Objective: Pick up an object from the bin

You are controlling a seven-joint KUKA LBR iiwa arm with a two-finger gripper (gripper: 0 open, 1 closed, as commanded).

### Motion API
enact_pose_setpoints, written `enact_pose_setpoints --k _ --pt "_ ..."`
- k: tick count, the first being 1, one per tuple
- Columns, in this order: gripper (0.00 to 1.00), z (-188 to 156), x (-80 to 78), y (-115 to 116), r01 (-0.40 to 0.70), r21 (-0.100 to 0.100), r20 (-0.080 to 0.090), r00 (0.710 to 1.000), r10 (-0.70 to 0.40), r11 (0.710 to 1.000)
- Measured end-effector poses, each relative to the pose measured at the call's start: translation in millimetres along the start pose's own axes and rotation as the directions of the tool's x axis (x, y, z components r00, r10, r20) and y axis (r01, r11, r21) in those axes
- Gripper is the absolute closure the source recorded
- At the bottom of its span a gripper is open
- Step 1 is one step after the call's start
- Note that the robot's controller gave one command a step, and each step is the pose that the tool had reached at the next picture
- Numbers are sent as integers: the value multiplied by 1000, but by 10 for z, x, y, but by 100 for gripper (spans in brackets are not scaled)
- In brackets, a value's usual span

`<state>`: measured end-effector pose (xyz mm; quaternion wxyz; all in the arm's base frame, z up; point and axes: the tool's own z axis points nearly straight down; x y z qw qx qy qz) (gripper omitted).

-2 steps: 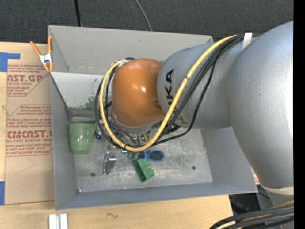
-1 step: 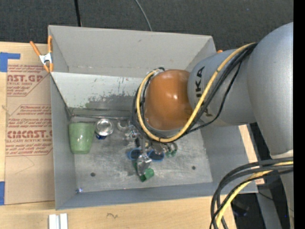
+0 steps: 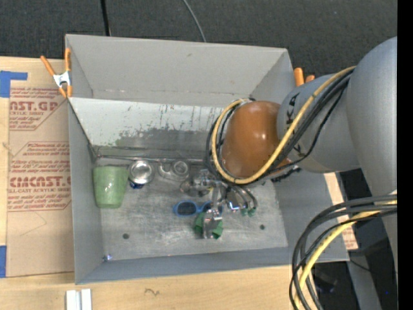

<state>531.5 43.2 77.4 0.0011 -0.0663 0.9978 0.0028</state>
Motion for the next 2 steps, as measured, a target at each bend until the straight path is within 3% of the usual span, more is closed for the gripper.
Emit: enact_pose_setpoints --k 1,2 --pt "100 -8 18 -4 2 1 -11 1000 -2 1000" --pt "100 -1634 -14 -60 211 7 6 977 -212 977"
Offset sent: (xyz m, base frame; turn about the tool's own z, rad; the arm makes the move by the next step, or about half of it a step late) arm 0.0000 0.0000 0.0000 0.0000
